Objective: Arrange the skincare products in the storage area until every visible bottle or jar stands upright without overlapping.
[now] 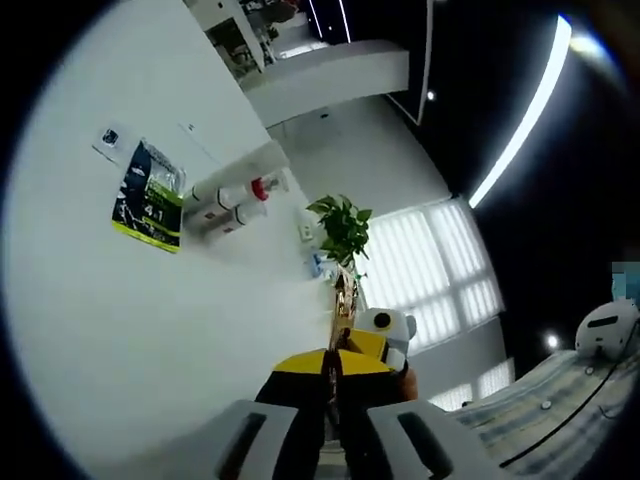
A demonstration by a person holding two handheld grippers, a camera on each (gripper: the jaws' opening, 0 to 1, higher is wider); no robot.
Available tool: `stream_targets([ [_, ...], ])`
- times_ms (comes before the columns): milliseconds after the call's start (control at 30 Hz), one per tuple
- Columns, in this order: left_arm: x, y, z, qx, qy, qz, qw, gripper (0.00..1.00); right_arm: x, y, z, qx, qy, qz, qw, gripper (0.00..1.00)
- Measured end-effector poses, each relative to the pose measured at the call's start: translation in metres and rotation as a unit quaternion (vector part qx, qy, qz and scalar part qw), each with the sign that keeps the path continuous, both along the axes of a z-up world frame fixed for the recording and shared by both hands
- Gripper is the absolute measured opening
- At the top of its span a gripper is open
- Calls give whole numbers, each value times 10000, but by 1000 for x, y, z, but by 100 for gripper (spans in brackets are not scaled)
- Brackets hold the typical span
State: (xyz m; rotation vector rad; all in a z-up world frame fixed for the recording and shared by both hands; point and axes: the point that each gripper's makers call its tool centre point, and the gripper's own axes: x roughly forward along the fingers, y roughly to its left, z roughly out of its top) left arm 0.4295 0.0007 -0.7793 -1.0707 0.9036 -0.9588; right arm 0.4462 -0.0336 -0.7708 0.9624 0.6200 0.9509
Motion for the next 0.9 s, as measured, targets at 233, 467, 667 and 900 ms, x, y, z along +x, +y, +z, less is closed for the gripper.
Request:
stream_targets([
  [233, 1, 6, 0, 65, -38, 87, 9999, 1, 1, 2, 1, -19, -23, -16, 10000, 1],
  [467, 2, 12, -4, 105, 47, 215, 9997, 0, 1, 2, 1, -267, -225, -94, 9993, 16],
  [667, 8, 24, -11, 201, 119, 334, 9992, 0, -1, -6, -17, -1447, -806, -20, 9862, 26],
  [900, 17, 25, -23, 229, 307, 468, 9982, 0, -8, -22, -54, -3109, -1196, 130, 9428, 46],
])
